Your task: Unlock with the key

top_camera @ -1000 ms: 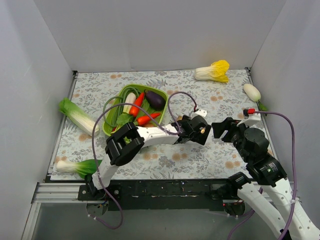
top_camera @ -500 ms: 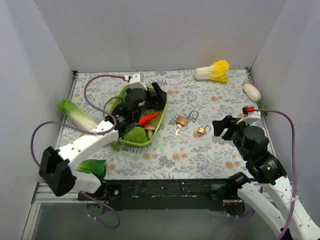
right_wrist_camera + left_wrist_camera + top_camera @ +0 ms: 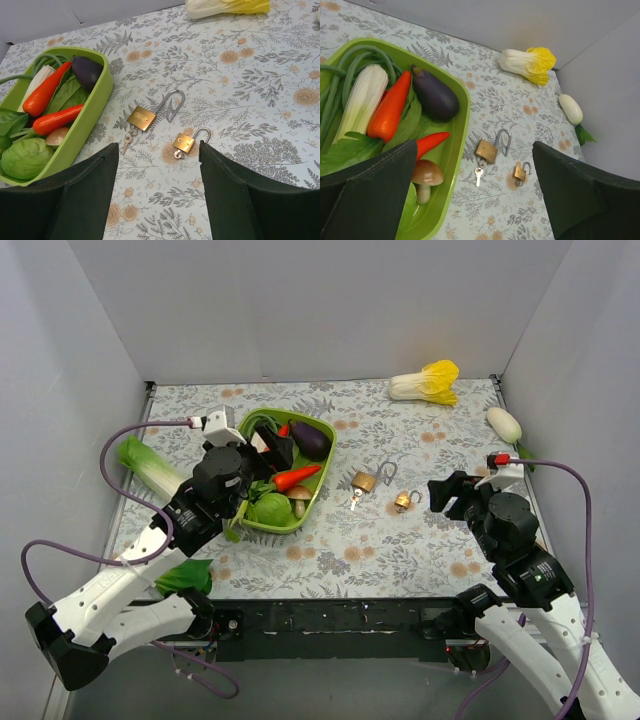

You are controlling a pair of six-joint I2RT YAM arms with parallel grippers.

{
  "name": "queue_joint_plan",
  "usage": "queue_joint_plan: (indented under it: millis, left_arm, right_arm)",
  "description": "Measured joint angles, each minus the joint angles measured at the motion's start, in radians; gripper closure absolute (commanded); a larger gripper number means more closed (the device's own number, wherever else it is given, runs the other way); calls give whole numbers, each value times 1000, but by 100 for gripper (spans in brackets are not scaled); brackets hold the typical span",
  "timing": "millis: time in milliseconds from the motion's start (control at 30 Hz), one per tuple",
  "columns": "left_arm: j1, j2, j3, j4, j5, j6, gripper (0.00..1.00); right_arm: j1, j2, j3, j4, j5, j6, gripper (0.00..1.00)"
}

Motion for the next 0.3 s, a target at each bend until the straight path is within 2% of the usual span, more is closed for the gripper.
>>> queue_joint_plan:
  millis: [300]
  left_arm:
    - [0,-19,-18,-79,-52,-52,2]
  right_arm:
    - [0,-11,-2,1,9,-1,28]
